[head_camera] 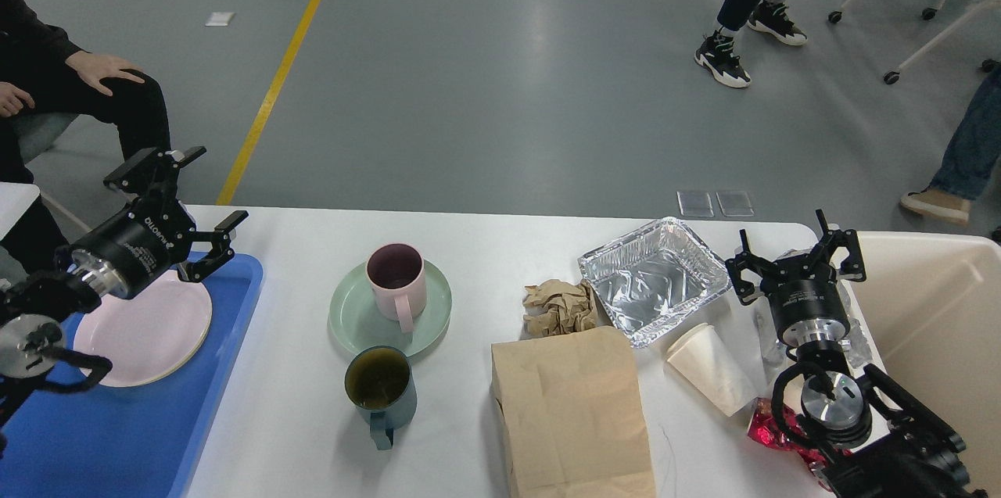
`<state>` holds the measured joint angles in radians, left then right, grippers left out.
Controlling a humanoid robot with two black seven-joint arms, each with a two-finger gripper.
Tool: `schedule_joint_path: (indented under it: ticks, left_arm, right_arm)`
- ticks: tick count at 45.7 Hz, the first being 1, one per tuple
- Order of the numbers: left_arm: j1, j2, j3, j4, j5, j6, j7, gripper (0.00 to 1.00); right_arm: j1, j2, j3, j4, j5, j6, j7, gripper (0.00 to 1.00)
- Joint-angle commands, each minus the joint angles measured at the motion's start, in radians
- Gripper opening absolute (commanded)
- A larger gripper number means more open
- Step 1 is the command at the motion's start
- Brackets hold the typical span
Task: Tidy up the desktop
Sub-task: 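Raise the left gripper up and away from the blue tray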
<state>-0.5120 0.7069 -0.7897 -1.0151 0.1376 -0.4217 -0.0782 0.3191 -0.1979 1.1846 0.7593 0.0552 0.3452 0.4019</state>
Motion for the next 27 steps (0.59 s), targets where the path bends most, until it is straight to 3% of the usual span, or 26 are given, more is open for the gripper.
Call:
schedule_joint_path:
  ticks: [1, 7, 11, 19, 22, 27]
  left_arm:
    - [-0.278, 0.103, 0.399, 0.027, -0.003, -0.025, 0.002, 0.97]
    - [-0.534, 0.126, 0.691, 0.029, -0.003, -0.060, -0.009, 0.97]
    - [-0.618, 0.126, 0.734, 0.029, -0.004, -0.068, -0.021, 0.97]
    - [-0.756, 0.079, 0.825, 0.032, 0.002, -0.063, -0.003, 0.97]
    - [-0.870, 0.054, 0.961, 0.032, 0.002, -0.065, -0.005, 0.97]
    - [-1.138, -0.055, 1.341, 0.024, 0.002, -0.066, -0.018, 0.97]
  right_arm:
    - [0.000, 0.000, 0.000, 0.000, 0.000, 0.000, 0.000, 1.00]
    - [0.000, 0.000, 0.000, 0.000, 0.000, 0.000, 0.000, 1.00]
    - [0.000, 0.000, 0.001, 0.002, 0.000, 0.000, 0.000, 1.00]
    - [0.000, 0.000, 0.000, 0.002, 0.000, 0.000, 0.000, 1.00]
    - [0.000, 0.000, 0.000, 0.000, 0.000, 0.000, 0.000, 1.00]
    - [0.000, 0.000, 0.000, 0.002, 0.000, 0.000, 0.000, 1.00]
